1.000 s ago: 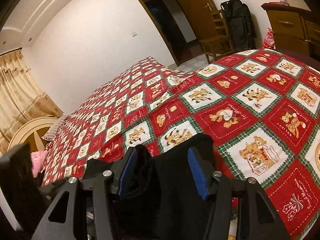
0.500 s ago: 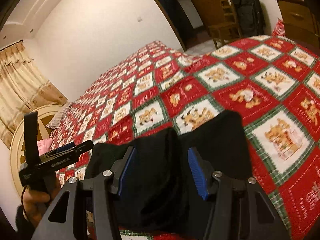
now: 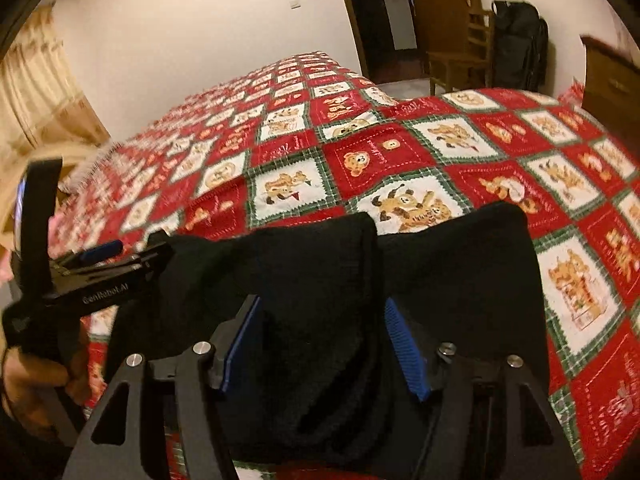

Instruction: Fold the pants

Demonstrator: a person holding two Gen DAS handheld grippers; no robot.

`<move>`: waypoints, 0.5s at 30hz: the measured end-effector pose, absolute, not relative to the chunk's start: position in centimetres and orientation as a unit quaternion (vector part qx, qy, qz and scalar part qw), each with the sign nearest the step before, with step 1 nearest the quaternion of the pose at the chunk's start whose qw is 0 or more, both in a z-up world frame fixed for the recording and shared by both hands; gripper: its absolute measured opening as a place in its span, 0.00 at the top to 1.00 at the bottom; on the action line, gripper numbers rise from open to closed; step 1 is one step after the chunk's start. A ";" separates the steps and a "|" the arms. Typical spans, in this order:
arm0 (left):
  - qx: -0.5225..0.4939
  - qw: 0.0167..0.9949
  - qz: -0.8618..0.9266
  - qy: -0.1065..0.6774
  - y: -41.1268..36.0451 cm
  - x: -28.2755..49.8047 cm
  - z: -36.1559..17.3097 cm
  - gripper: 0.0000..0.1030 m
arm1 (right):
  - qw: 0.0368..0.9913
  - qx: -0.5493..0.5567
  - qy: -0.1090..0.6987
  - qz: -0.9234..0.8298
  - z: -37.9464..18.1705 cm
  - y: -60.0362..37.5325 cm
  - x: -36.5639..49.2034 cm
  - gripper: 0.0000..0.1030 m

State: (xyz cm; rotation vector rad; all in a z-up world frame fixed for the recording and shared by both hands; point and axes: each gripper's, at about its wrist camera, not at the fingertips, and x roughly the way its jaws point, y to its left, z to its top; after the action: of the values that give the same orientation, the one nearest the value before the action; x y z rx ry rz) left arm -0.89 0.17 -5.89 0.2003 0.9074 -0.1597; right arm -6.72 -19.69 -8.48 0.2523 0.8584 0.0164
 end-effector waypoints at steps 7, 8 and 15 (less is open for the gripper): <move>0.101 0.893 -0.072 0.433 -0.1 -1.1 -6.0 0.15 | 0.915 0.080 0.392 -0.050 -7.6 -19.6 -7.0 0.38; 0.101 0.893 -0.072 0.432 -0.1 -1.1 -6.0 0.15 | 0.914 0.082 0.394 -0.049 -7.6 -19.7 -6.9 0.38; 0.091 0.891 -0.075 0.438 0.4 -1.1 -5.9 0.15 | 0.911 0.064 0.407 -0.010 -8.6 -18.7 -7.0 0.77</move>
State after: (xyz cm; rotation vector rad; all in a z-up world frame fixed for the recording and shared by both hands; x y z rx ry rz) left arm -1.05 0.42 -5.86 0.1892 0.9093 -0.1550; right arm -7.04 -18.68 -8.58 0.1330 0.8400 -0.0206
